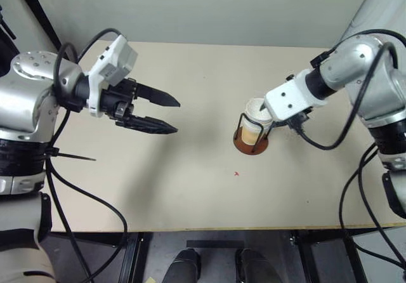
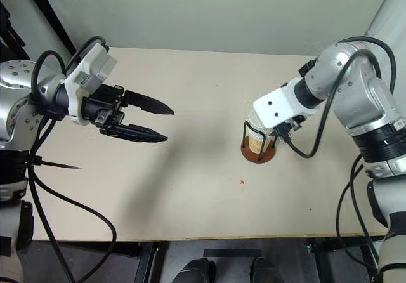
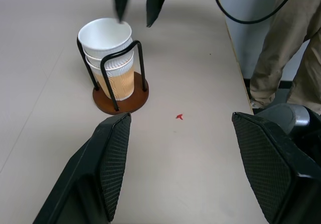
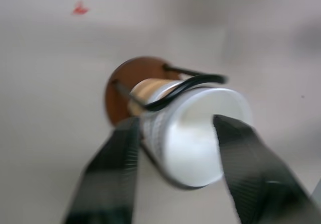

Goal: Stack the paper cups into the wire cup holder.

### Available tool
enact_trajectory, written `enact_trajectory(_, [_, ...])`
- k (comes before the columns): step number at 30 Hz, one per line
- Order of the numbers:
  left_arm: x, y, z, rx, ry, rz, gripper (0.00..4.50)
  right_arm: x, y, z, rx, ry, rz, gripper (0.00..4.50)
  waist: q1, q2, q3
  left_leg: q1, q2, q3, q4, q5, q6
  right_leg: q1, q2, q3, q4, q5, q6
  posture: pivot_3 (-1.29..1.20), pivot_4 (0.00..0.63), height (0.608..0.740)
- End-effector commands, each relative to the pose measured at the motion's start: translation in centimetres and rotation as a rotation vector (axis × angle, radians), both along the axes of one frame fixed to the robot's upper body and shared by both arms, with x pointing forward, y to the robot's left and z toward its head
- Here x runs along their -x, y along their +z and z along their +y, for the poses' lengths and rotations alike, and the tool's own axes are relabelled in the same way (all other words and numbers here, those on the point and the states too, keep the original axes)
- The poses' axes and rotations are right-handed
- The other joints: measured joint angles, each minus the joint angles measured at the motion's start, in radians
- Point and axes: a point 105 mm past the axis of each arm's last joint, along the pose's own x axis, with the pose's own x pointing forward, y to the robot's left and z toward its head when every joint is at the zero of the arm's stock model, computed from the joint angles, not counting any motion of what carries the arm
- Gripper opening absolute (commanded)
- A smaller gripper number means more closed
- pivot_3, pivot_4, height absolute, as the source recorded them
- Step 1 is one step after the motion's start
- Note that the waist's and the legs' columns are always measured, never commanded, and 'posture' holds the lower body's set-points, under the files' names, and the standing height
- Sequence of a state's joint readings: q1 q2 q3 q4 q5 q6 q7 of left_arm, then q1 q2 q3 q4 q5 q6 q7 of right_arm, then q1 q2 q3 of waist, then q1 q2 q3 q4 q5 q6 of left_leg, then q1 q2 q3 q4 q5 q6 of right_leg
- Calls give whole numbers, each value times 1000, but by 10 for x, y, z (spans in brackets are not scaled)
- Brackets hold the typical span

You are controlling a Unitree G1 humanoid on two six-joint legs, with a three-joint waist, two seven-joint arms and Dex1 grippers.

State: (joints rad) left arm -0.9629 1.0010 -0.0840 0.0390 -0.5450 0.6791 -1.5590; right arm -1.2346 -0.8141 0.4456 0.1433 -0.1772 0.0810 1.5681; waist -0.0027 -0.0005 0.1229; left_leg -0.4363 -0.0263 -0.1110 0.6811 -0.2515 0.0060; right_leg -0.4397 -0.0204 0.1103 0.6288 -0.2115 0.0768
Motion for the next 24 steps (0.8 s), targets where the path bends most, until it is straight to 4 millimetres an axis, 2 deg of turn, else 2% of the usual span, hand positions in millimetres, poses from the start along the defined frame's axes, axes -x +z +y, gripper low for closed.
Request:
enact_trajectory(1, [3,11,3,20,19,-47,3471,-1,43,5,-261,-85,-33,2272,0,0,0,0,0,0,0,0,0,0,0,0,0,0,0,0,150,740])
enact_trajectory(5, [-9,20,10,108,137,-61,3471,6,66,-9,-595,-242,88,2272,6,0,0,-1,0,0,-1,0,-1,0,0,-1,-1,-1,-2,0,150,740])
enact_trajectory(9, [-22,30,32,183,311,-122,3471,8,66,-56,-848,-494,143,2272,12,0,0,-1,0,0,-1,0,-2,0,0,-2,-1,-2,-3,0,150,740])
enact_trajectory(12, [-34,40,54,265,453,-168,3471,10,59,-93,-995,-667,151,2272,14,0,0,0,0,1,0,0,-3,0,0,-1,-1,-1,-2,0,150,740])
enact_trajectory(15, [-41,39,72,306,545,-176,3471,19,40,-113,-1039,-766,184,2272,13,0,0,0,0,1,0,1,-4,-1,0,-1,1,-1,-2,0,150,740])
enact_trajectory(18, [-38,32,73,303,543,-150,3471,26,19,-123,-1015,-810,200,2272,11,0,0,2,1,2,-1,2,-6,-1,1,0,4,-1,-1,0,150,740])
enact_trajectory(24, [-42,41,72,302,547,-176,3471,26,6,-114,-960,-793,202,2272,6,0,0,2,1,3,1,6,-6,-3,2,1,11,0,0,0,150,740])
